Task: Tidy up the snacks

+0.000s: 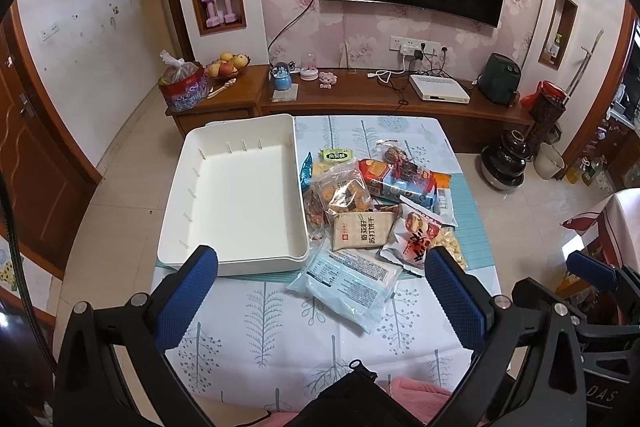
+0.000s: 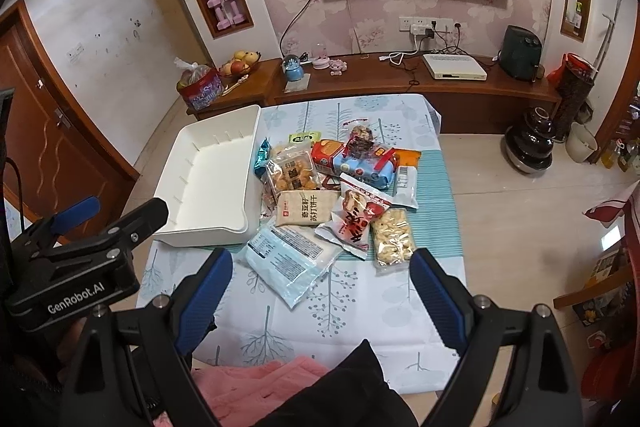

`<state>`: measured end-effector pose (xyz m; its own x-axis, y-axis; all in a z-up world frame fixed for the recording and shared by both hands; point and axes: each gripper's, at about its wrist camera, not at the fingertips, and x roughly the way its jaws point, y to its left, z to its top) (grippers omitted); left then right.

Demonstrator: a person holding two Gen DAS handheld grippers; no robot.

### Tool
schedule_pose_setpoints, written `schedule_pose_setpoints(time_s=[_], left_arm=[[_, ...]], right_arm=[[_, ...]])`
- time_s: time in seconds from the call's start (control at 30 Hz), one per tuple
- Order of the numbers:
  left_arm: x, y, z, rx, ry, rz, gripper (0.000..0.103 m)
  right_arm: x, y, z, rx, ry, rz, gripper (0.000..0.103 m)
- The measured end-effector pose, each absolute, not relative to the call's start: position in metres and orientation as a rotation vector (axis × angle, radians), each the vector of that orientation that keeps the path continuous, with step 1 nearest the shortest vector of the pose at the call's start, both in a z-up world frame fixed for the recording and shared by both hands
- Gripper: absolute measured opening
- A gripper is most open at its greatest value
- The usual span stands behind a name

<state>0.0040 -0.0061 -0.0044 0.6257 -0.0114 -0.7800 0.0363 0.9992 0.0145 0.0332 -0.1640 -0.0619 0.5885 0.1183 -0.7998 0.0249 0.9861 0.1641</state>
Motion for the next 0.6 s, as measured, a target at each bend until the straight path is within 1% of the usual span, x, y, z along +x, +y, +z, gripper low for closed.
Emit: schedule_pose_setpoints(time_s=[0.33,0.6], left_arm=[[0.0036,-0.0043,-0.0071,0.014,0.903,-0.027,0.103],[0.002,0.0006,-0.0035,0.004,0.873,-0.057,0.103]], right_arm=[[0.0315,-0.1656,-0.0586,0.166,0.95,0.05,0.091],[0.0262,-0.1674,-0.0551,0.158,0.915,-0.009,0.091]])
